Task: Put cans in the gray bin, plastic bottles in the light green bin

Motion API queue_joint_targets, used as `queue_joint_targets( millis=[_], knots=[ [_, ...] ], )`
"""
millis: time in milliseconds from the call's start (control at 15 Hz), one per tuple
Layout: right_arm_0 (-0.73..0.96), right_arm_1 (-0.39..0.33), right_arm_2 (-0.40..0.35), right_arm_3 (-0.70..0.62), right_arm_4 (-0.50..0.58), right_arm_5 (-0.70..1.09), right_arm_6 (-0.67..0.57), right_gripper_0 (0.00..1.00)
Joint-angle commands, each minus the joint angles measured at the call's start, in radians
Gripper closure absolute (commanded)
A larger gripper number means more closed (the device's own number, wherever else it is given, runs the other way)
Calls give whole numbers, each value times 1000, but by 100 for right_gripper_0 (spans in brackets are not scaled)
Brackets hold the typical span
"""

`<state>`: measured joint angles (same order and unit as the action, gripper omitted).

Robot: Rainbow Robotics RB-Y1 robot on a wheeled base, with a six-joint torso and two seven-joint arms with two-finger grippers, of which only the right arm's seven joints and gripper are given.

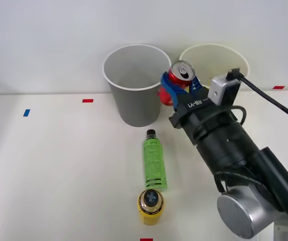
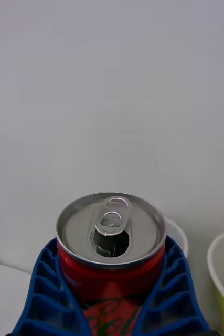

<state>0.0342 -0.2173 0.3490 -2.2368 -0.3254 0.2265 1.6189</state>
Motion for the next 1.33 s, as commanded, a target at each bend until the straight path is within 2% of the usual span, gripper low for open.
queue_joint_targets(
  millis=[67, 333, 733, 933, 1067, 1133, 1200, 1267, 1333],
  knots=[
    [-131, 49, -24, 16, 5, 177, -16, 100],
    [-343, 121, -31, 283, 3, 48, -24, 100],
    [-594, 177, -73, 597, 28, 39, -14, 100],
    [-655, 179, -74, 689, 31, 36, -13, 100],
    [-657, 174, -76, 691, 32, 34, -13, 100],
    [-657, 170, -74, 691, 32, 34, -13, 87],
    [-657, 167, -74, 691, 32, 34, -13, 60],
    [-657, 168, -74, 691, 34, 34, -13, 16],
    [-657, 165, -70, 689, 35, 34, -11, 0]
  ],
)
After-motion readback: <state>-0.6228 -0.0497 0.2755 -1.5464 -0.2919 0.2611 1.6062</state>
